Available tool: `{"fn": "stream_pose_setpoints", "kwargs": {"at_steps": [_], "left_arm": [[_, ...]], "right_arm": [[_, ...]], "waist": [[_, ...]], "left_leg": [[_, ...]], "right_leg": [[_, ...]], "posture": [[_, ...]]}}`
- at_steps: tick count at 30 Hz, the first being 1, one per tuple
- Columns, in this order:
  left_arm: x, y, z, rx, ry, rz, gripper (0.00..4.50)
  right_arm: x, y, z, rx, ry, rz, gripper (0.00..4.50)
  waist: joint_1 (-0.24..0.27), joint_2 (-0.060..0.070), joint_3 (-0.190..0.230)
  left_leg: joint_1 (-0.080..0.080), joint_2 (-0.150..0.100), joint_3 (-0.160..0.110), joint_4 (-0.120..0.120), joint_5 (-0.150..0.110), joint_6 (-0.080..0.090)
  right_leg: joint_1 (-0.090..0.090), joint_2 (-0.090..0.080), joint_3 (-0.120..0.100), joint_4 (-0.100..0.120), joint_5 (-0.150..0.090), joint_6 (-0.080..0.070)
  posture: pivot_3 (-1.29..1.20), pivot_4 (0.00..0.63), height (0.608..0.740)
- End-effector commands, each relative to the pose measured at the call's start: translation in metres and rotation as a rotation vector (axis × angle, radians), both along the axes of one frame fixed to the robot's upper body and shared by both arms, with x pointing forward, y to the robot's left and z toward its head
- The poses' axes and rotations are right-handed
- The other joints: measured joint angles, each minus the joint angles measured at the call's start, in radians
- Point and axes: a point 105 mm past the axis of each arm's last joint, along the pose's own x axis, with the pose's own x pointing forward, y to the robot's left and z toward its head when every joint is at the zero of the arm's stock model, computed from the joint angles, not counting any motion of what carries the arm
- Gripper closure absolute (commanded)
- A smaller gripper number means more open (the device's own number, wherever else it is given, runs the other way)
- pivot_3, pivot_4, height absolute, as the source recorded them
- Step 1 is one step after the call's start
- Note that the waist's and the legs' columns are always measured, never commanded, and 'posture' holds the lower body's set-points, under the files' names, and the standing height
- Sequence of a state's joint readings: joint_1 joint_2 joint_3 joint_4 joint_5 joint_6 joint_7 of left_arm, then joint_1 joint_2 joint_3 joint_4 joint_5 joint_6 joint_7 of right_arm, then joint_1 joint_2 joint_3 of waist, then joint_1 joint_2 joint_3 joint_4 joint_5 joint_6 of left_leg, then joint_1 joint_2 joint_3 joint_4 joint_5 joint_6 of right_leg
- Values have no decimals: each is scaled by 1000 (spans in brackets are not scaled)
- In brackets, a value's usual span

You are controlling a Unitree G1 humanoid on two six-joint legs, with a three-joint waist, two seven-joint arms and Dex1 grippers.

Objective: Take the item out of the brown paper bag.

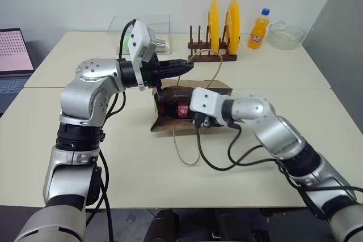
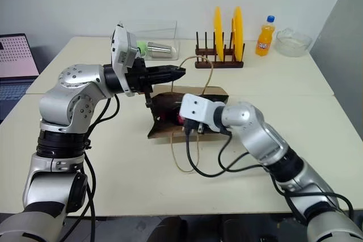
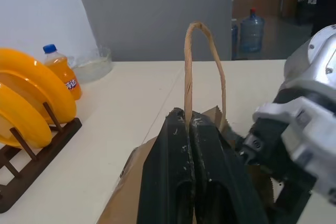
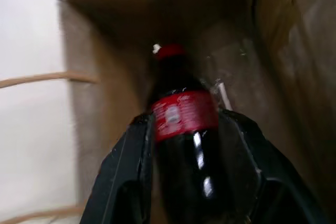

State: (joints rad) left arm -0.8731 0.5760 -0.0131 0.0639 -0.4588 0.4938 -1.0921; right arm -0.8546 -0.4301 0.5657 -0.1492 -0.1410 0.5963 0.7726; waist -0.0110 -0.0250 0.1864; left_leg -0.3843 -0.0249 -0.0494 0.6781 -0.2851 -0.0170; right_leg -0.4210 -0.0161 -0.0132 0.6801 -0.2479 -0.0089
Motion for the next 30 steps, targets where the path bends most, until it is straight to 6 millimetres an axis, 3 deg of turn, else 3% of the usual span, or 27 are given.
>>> {"fn": "stream_pose_setpoints", "kwargs": {"at_steps": [1, 4, 8, 30], "left_arm": [[-5, 1, 14, -8, -58, -10, 4500], [-5, 2, 15, -6, -60, -6, 4500], [-5, 3, 15, -4, -60, -2, 4500], [-8, -1, 19, -27, -64, -5, 4500]], "right_arm": [[4, 8, 3, -41, -65, 23, 2410], [4, 11, -1, -65, -76, 28, 1669], [4, 11, -7, -108, -100, 33, 271], [47, 8, -55, -376, -83, -38, 271]], "waist": [[-1, 0, 0], [0, 0, 0], [-1, 0, 0], [-17, 0, 0]], "left_leg": [[0, 0, 0, 0, 0, 0], [-1, 0, 0, 0, 0, 0], [-1, 0, 0, 0, 0, 1], [0, 0, 0, 0, 0, 1]], "right_leg": [[0, 0, 0, 0, 0, 0], [0, 0, 0, 0, 0, 0], [0, 0, 0, 0, 0, 0], [0, 0, 0, 1, 0, 0]], "posture": [[0, 150, 740], [0, 150, 740], [0, 150, 740], [0, 150, 740]]}}
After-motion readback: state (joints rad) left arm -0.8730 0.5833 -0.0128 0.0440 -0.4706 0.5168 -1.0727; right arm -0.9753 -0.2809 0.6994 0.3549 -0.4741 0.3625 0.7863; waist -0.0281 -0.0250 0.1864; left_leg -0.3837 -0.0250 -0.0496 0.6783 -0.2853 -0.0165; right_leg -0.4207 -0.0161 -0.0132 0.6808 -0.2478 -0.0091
